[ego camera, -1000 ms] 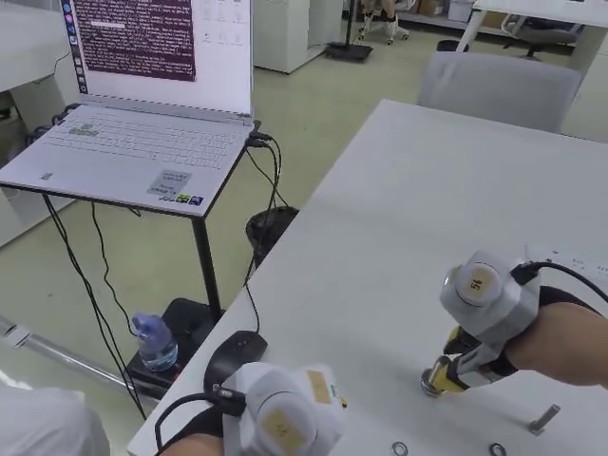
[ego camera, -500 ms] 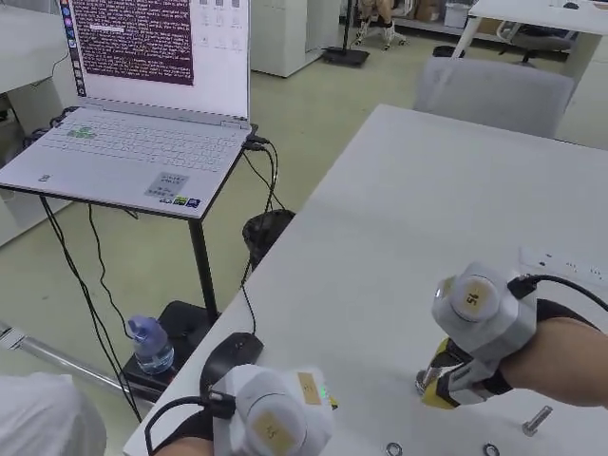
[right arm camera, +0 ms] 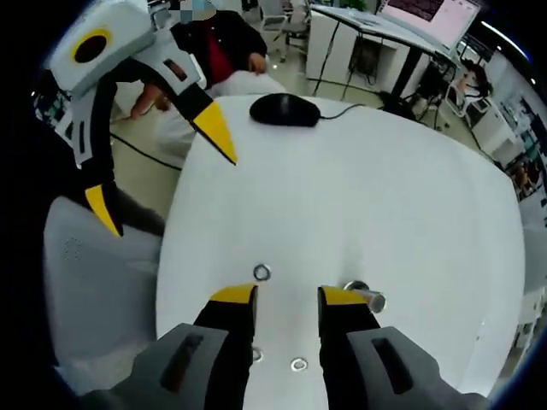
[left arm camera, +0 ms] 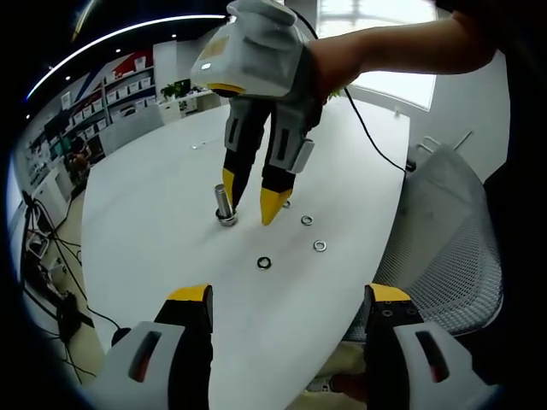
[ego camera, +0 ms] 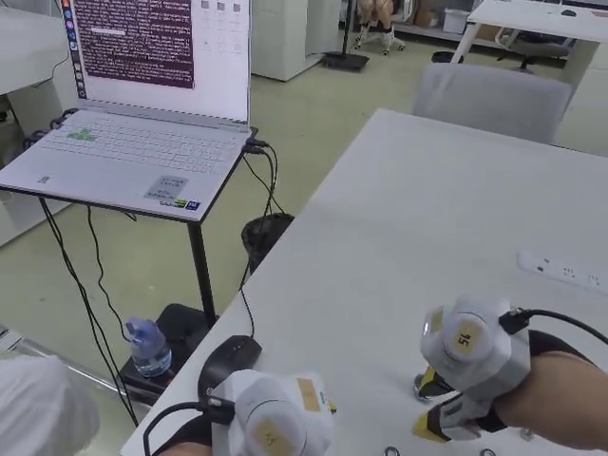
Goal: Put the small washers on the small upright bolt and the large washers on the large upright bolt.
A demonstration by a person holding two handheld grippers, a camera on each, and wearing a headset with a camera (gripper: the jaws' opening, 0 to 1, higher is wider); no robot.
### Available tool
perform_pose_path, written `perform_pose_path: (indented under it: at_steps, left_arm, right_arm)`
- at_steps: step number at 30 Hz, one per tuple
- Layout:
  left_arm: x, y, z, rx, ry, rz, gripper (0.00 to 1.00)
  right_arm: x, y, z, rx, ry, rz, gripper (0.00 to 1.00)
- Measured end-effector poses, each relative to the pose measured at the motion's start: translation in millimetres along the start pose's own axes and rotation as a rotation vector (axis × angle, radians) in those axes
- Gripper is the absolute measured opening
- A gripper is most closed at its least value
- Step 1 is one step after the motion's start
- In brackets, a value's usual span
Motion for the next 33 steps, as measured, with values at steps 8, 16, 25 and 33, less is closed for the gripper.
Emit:
perform_pose_path:
  at_steps: [8, 16, 25, 33]
  left_arm:
    - [0.9, 1.0, 0.8, 0.003, 0.003, -0.003, 0.71]
    - [3.1, 0.0, -0.8, -0.001, -0.005, -0.011, 0.71]
    - [4.5, -2.7, -1.4, -0.004, -0.011, -0.007, 0.70]
    - [4.5, -7.1, 0.1, -0.007, -0.014, 0.000, 0.70]
  right_arm:
    - [-11.9, -1.2, -11.9, 0.021, 0.028, 0.017, 0.30]
    - [-14.3, -6.3, -30.6, 0.027, 0.039, 0.050, 0.29]
    - [-18.9, -8.7, -49.5, 0.007, 0.051, 0.089, 0.28]
    - [-18.8, -11.3, -62.3, -0.015, 0.053, 0.083, 0.25]
Point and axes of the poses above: the centre of the closed fingertips' face, and the gripper's own axes: z roughly backward along the fingers, x roughly to its right, y roughly out of its top, the point moved 10 cm from there along z, roughly backward along the fingers, and after that the axes turned 1 degree about y, right-handed, at the moved point
